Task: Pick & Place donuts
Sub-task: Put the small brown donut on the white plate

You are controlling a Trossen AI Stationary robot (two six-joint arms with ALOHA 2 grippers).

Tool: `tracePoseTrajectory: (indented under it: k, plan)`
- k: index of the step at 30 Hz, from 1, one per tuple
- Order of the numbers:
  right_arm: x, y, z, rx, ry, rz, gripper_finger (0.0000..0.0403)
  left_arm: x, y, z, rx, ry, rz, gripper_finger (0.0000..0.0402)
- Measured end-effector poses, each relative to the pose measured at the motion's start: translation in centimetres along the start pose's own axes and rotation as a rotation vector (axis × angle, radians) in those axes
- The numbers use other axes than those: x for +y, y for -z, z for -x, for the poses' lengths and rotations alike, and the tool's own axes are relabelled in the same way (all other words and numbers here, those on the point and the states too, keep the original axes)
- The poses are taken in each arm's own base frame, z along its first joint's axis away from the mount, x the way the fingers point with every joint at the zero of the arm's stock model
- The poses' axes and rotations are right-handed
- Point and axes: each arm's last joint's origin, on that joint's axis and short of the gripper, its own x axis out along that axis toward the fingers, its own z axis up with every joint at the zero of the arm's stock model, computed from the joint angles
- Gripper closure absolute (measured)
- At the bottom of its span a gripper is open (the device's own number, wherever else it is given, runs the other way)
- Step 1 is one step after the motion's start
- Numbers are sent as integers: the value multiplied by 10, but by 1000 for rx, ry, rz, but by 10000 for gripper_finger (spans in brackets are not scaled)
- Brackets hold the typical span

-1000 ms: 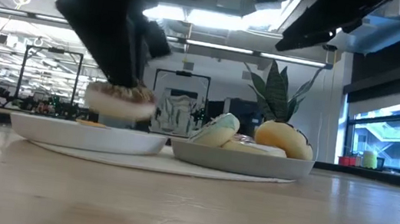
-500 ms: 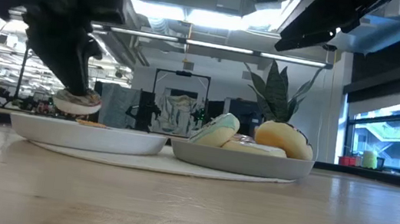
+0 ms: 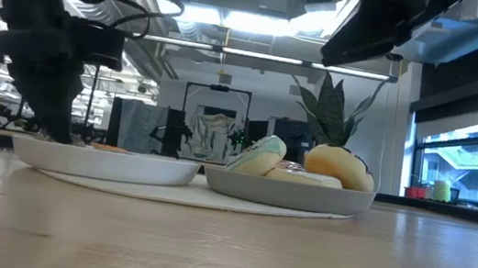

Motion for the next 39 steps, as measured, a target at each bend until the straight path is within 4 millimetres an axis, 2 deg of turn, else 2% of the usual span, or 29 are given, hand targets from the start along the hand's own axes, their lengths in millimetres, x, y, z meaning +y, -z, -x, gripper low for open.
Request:
tracePoseTrajectory:
  k: [9, 23, 39]
  plan:
    - [-6, -1, -3, 3, 19, -11, 137, -2, -6, -1, -50, 38, -14, 373]
    - [-7, -1, -3, 4, 22, -13, 137, 2, -1, -6, -71, -17, -19, 369]
    - [-7, -1, -3, 4, 21, -9, 137, -1, -4, -6, -100, 22, -1, 359]
